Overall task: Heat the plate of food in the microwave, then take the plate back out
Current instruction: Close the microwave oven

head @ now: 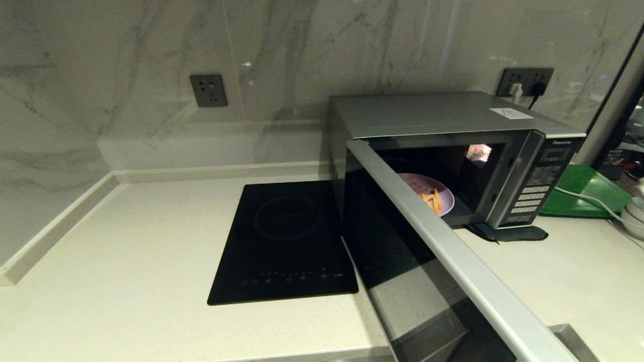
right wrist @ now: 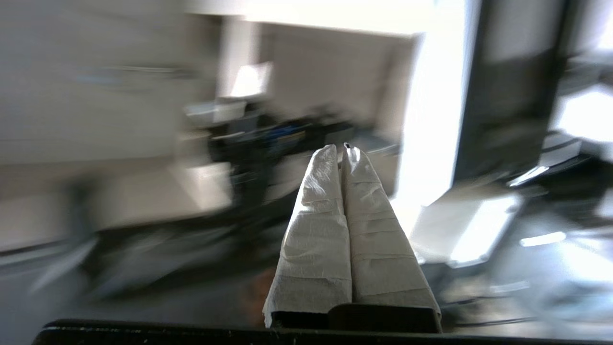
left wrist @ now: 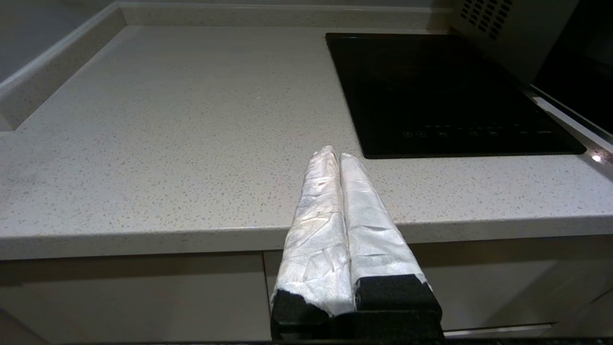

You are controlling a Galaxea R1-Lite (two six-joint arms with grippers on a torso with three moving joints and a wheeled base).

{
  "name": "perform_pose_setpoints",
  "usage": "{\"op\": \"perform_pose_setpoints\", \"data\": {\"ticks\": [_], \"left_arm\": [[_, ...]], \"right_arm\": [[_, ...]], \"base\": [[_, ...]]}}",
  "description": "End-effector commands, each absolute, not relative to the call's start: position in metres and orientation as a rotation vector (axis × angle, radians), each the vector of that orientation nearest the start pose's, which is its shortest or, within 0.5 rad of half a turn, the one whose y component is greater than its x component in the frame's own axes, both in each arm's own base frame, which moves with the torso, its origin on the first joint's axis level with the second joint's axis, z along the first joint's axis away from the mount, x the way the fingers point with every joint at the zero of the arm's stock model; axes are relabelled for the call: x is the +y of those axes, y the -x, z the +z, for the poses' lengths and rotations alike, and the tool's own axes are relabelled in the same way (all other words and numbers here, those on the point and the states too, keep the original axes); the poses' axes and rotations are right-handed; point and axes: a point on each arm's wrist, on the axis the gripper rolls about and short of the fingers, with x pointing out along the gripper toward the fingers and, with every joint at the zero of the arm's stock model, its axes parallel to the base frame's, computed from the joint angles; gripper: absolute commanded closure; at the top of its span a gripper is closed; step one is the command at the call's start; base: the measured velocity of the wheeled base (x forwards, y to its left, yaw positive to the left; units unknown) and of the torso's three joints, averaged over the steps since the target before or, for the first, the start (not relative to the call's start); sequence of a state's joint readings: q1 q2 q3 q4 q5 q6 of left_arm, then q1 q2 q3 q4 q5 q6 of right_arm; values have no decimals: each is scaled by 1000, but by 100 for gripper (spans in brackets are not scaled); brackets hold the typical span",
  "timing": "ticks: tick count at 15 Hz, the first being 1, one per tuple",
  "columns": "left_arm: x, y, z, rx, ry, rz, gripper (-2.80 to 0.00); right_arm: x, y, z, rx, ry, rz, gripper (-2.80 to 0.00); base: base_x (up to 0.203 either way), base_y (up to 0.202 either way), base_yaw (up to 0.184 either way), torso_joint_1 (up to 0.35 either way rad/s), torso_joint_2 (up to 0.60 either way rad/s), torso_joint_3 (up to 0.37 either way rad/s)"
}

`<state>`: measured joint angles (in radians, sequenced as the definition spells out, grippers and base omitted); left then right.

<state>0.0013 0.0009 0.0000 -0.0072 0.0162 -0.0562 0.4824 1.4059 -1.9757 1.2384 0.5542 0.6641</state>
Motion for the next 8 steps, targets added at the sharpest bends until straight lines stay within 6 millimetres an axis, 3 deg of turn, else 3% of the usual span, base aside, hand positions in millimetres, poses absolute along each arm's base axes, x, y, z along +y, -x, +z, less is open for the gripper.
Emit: {"op": "perform_pose_setpoints", "data": {"ticks": [1, 4, 8], "left_arm": [[0, 23, 76, -7, 57, 18, 0], [0, 23, 76, -7, 57, 18, 0], [0, 23, 76, -7, 57, 17, 0]], "right_arm": [[112, -129, 379, 906, -315, 504, 0], [153, -130, 375, 707, -70, 391, 0], [183, -120, 372, 637, 19, 455, 0]], "base": [[0, 0, 0, 0, 0, 0], [0, 0, 0, 0, 0, 0], [0, 0, 0, 0, 0, 0]]}}
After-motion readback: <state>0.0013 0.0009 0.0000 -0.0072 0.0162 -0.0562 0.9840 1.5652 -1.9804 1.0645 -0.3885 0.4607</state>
